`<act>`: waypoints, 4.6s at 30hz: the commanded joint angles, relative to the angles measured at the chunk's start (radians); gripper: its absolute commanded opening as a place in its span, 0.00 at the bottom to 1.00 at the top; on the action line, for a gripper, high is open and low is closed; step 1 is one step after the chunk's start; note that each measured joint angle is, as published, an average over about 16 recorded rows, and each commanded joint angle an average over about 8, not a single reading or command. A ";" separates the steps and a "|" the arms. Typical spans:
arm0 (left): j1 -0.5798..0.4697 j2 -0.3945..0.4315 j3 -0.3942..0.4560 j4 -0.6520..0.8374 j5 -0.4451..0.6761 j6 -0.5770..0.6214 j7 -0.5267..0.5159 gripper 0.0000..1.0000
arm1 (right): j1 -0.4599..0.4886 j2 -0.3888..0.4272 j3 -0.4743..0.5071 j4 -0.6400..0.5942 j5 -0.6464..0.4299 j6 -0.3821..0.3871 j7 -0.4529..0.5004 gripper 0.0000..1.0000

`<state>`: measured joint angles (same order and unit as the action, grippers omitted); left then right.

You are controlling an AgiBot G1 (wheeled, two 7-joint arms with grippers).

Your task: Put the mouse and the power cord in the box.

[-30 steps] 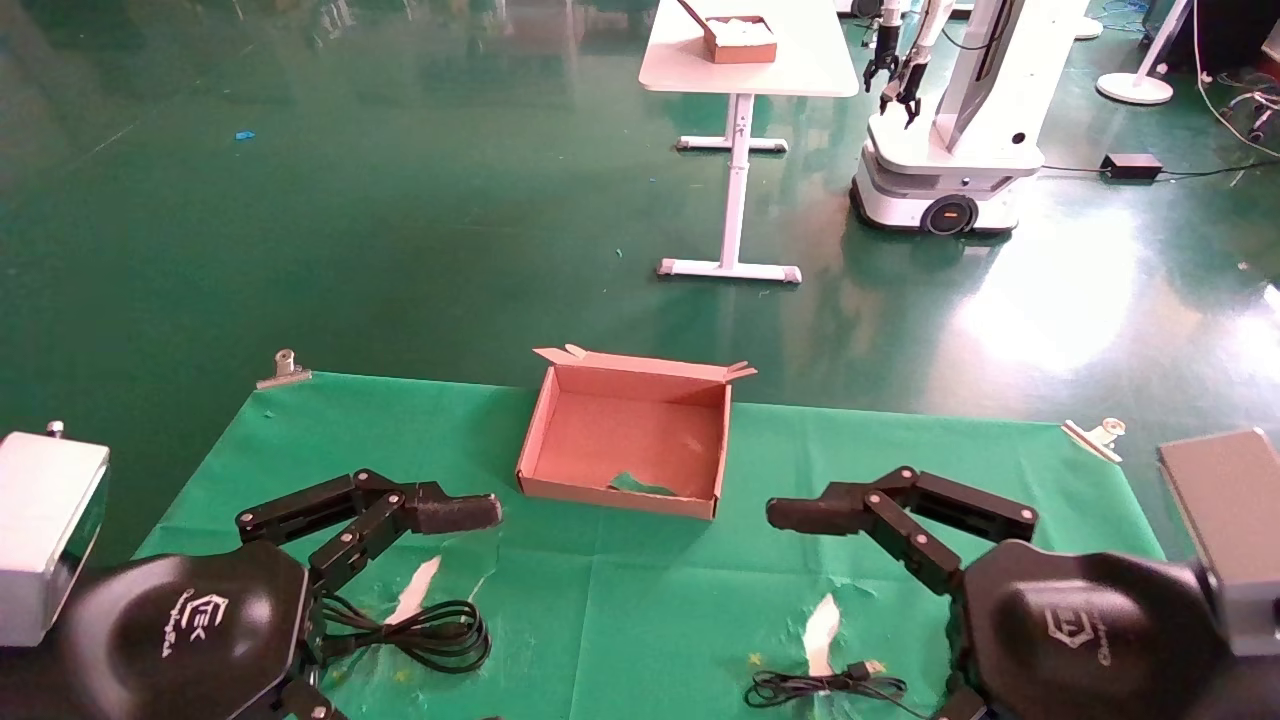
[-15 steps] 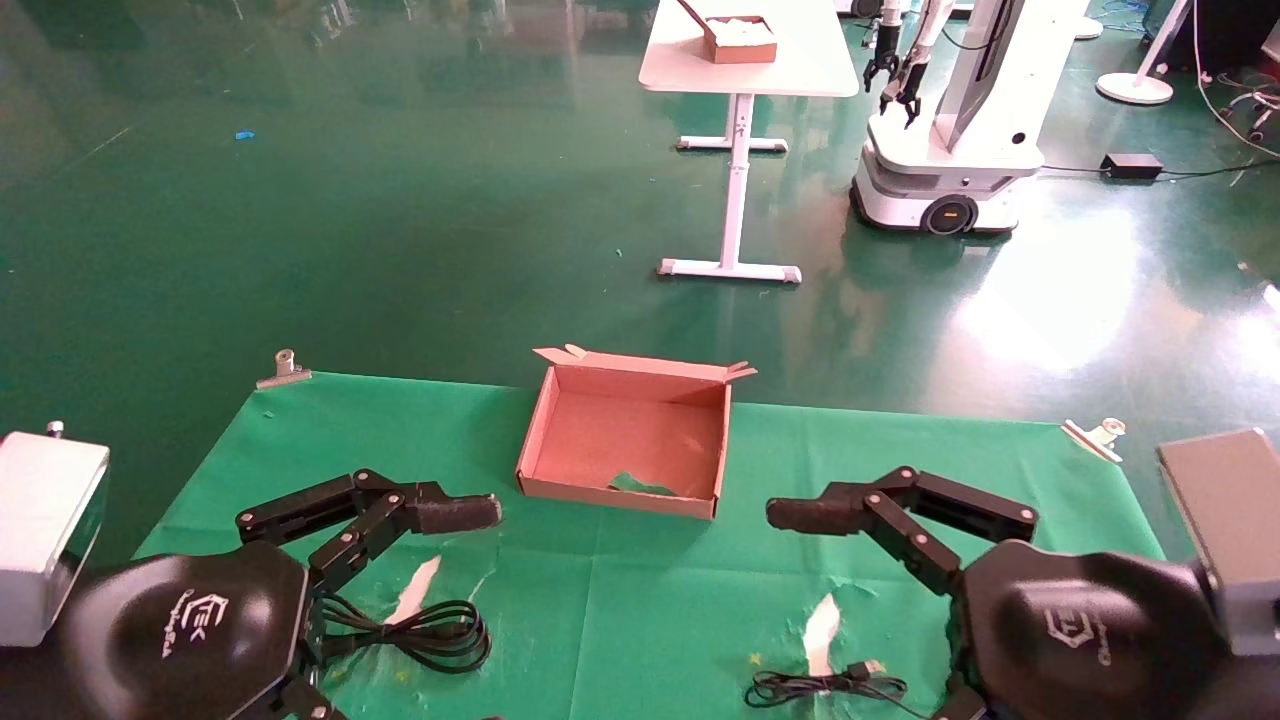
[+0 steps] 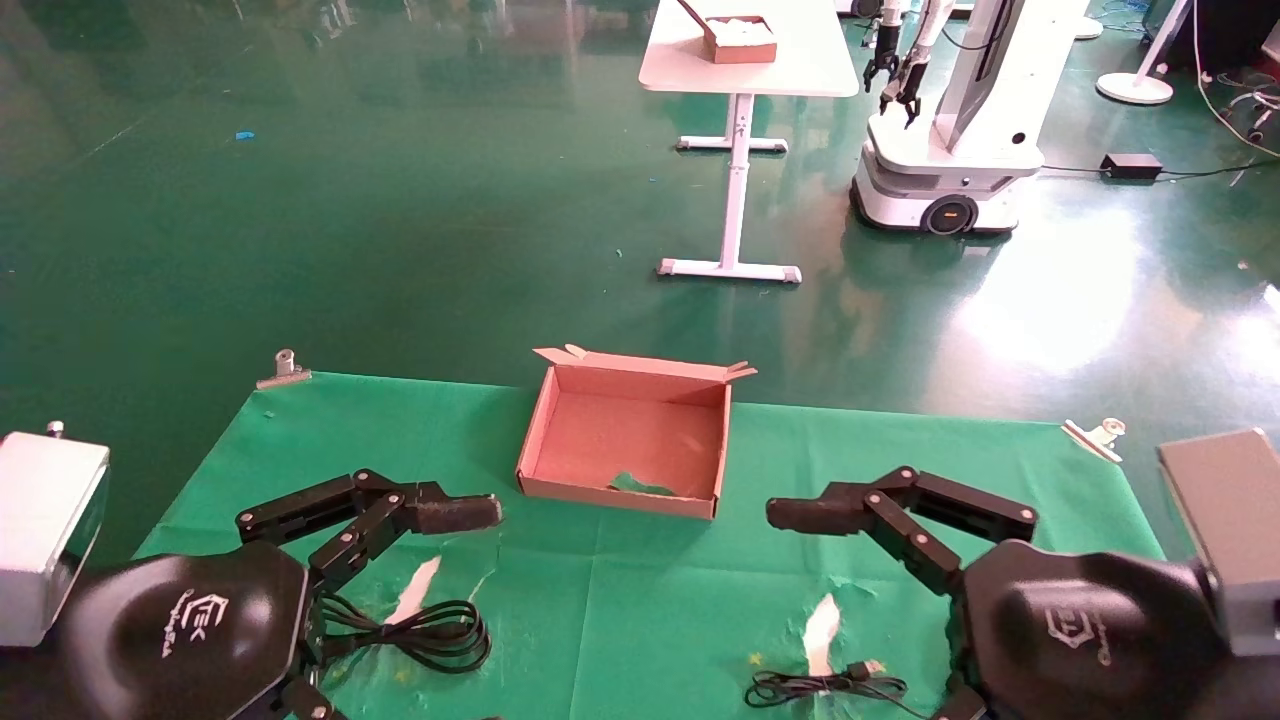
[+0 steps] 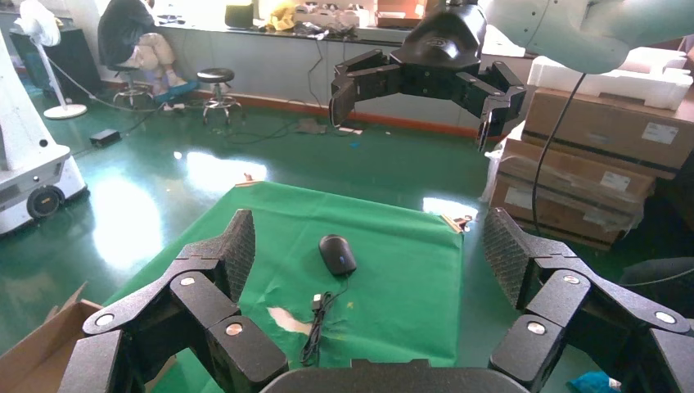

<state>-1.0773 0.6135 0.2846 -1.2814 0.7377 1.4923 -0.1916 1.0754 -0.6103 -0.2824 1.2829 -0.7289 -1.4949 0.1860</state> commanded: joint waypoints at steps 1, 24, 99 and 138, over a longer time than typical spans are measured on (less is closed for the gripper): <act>0.000 0.000 0.000 0.000 0.000 0.000 0.000 1.00 | 0.000 0.000 0.000 0.000 0.000 0.000 0.000 1.00; 0.000 0.000 0.000 0.000 0.000 0.000 0.000 1.00 | 0.000 0.000 0.000 0.000 0.000 0.000 0.000 1.00; -0.298 0.061 0.335 -0.053 0.806 0.053 -0.221 1.00 | 0.026 0.043 -0.177 0.050 -0.511 0.117 0.079 1.00; -0.450 0.458 0.574 0.402 1.450 -0.215 -0.246 1.00 | 0.054 0.049 -0.221 0.066 -0.643 0.137 0.183 1.00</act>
<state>-1.5273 1.0746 0.8610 -0.8796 2.1943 1.2759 -0.4406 1.1304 -0.5572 -0.5005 1.3488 -1.3683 -1.3607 0.3636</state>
